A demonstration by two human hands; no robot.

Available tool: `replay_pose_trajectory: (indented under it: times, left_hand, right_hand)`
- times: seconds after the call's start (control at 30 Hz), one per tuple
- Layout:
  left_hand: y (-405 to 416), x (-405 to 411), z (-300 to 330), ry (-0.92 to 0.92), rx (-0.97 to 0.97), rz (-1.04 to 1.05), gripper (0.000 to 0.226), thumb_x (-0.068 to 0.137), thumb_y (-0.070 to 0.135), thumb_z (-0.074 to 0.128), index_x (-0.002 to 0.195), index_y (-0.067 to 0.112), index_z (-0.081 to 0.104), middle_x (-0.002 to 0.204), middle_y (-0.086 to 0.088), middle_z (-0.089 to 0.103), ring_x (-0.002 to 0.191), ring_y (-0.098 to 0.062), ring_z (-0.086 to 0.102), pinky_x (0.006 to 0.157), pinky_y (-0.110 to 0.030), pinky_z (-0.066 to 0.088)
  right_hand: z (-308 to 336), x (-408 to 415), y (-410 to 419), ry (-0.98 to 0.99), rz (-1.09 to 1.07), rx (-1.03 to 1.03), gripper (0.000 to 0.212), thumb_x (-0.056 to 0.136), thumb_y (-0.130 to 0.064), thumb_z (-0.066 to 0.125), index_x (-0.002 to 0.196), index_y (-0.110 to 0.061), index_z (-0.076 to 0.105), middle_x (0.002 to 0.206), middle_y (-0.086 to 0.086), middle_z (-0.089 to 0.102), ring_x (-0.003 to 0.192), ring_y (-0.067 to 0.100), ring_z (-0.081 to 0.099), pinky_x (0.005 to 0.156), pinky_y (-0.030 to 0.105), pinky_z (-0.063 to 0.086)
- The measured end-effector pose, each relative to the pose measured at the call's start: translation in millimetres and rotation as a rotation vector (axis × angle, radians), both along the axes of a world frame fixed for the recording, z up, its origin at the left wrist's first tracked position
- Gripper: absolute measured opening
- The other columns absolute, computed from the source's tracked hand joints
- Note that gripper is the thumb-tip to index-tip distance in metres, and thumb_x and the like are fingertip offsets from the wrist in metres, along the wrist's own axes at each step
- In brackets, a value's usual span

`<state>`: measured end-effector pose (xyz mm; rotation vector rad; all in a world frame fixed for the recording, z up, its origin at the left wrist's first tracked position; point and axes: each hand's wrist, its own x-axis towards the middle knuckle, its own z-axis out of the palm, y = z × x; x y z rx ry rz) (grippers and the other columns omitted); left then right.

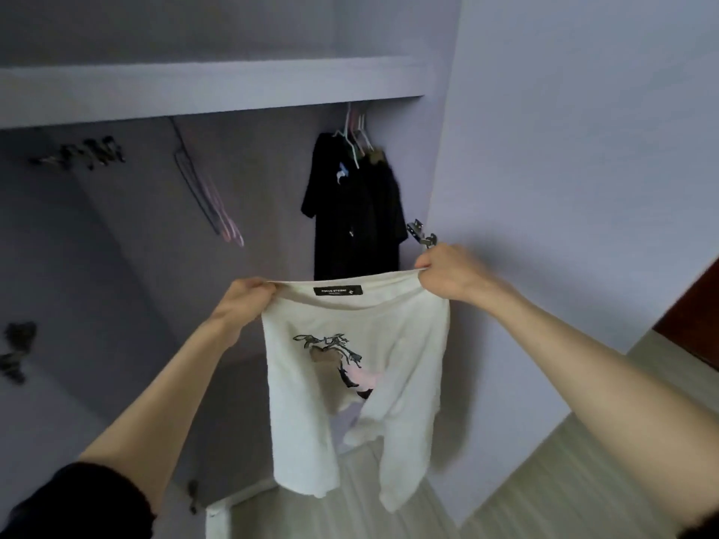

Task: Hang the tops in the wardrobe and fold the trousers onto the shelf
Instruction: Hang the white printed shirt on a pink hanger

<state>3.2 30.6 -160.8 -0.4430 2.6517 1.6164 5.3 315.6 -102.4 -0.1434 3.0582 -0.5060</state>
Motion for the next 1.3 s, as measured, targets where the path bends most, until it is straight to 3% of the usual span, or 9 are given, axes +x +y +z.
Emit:
replay_pose_trajectory:
  times: [0.23, 0.4, 0.57, 0.67, 0.8, 0.9, 1.0, 1.13, 1.3]
  left_hand:
    - [-52, 2, 23, 0.062, 0.110, -0.040, 0.023, 0.100, 0.017, 0.042, 0.105, 0.006, 0.061, 0.097, -0.007, 0.063, 0.092, -0.022, 0.057, 0.089, -0.039, 0.044]
    - [-101, -6, 16, -0.053, -0.150, -0.206, 0.015, 0.095, 0.015, 0.054, 0.090, 0.002, 0.058, 0.081, -0.006, 0.051, 0.078, -0.016, 0.046, 0.070, -0.027, 0.037]
    - [-146, -30, -3, -0.067, -0.365, -0.128, 0.015, 0.084, -0.002, 0.062, 0.072, 0.007, 0.061, 0.065, -0.001, 0.050, 0.062, -0.005, 0.045, 0.055, -0.017, 0.032]
    - [-164, -43, -16, -0.081, -0.419, -0.012, 0.013, 0.083, 0.004, 0.066, 0.070, 0.005, 0.065, 0.061, -0.001, 0.053, 0.061, -0.011, 0.047, 0.059, -0.024, 0.035]
    - [-176, -57, -26, -0.158, -0.057, 0.184, 0.023, 0.087, 0.001, 0.057, 0.065, 0.008, 0.057, 0.050, 0.003, 0.058, 0.040, 0.000, 0.055, 0.049, -0.015, 0.040]
    - [-176, -66, -27, -0.234, 0.368, 0.320, 0.019, 0.091, -0.001, 0.050, 0.077, 0.011, 0.055, 0.074, -0.003, 0.062, 0.062, -0.008, 0.061, 0.063, -0.020, 0.041]
    - [-177, -75, -22, -0.244, 0.614, 0.369, 0.022, 0.090, -0.006, 0.050, 0.076, 0.010, 0.055, 0.063, 0.000, 0.065, 0.067, -0.011, 0.057, 0.062, -0.021, 0.044]
    - [-178, -80, -15, -0.277, 0.607, 0.310, 0.020, 0.089, -0.003, 0.049, 0.075, 0.010, 0.056, 0.053, 0.004, 0.062, 0.050, -0.006, 0.056, 0.048, -0.016, 0.043]
    - [-176, -89, 1, -0.206, 0.331, 0.257, 0.014, 0.086, 0.001, 0.054, 0.079, 0.012, 0.059, 0.072, -0.003, 0.054, 0.068, -0.013, 0.045, 0.061, -0.023, 0.034]
  right_hand:
    - [9, -54, -45, -0.375, 0.176, -0.474, 0.026, 0.078, -0.004, 0.047, 0.061, -0.019, 0.035, 0.061, -0.002, 0.034, 0.058, 0.013, 0.030, 0.055, 0.028, 0.021]
    - [-5, -93, -85, -0.435, 0.243, -0.438, 0.016, 0.084, -0.018, 0.064, 0.082, -0.002, 0.060, 0.080, 0.004, 0.052, 0.075, 0.015, 0.049, 0.068, 0.026, 0.035]
    - [-19, -136, -129, -0.296, 0.249, -0.390, 0.049, 0.080, -0.026, 0.072, 0.052, -0.017, 0.033, 0.057, -0.004, 0.033, 0.052, 0.008, 0.034, 0.051, 0.024, 0.023]
    - [-28, -158, -156, -0.207, 0.285, -0.258, 0.043, 0.079, -0.035, 0.072, 0.057, -0.009, 0.046, 0.060, 0.000, 0.042, 0.058, 0.013, 0.042, 0.053, 0.027, 0.028]
    - [-38, -179, -178, -0.138, 0.306, -0.245, 0.038, 0.079, -0.038, 0.071, 0.080, -0.001, 0.063, 0.070, 0.003, 0.055, 0.068, 0.016, 0.052, 0.060, 0.028, 0.036]
    - [-46, -194, -183, -0.191, 0.323, -0.290, 0.024, 0.080, -0.030, 0.071, 0.070, -0.011, 0.059, 0.065, -0.003, 0.053, 0.064, 0.012, 0.051, 0.056, 0.025, 0.035]
    - [-50, -210, -185, -0.274, 0.361, -0.269, 0.015, 0.080, -0.020, 0.067, 0.079, -0.005, 0.064, 0.072, 0.001, 0.058, 0.074, 0.016, 0.056, 0.064, 0.026, 0.039]
    - [-50, -224, -184, -0.377, 0.409, -0.258, 0.028, 0.079, -0.016, 0.067, 0.083, 0.011, 0.061, 0.070, 0.004, 0.052, 0.069, 0.015, 0.050, 0.065, 0.025, 0.035]
    - [-46, -236, -193, -0.549, 0.535, -0.102, 0.028, 0.087, -0.028, 0.064, 0.063, -0.017, 0.056, 0.065, -0.004, 0.057, 0.066, 0.012, 0.055, 0.065, 0.026, 0.036]
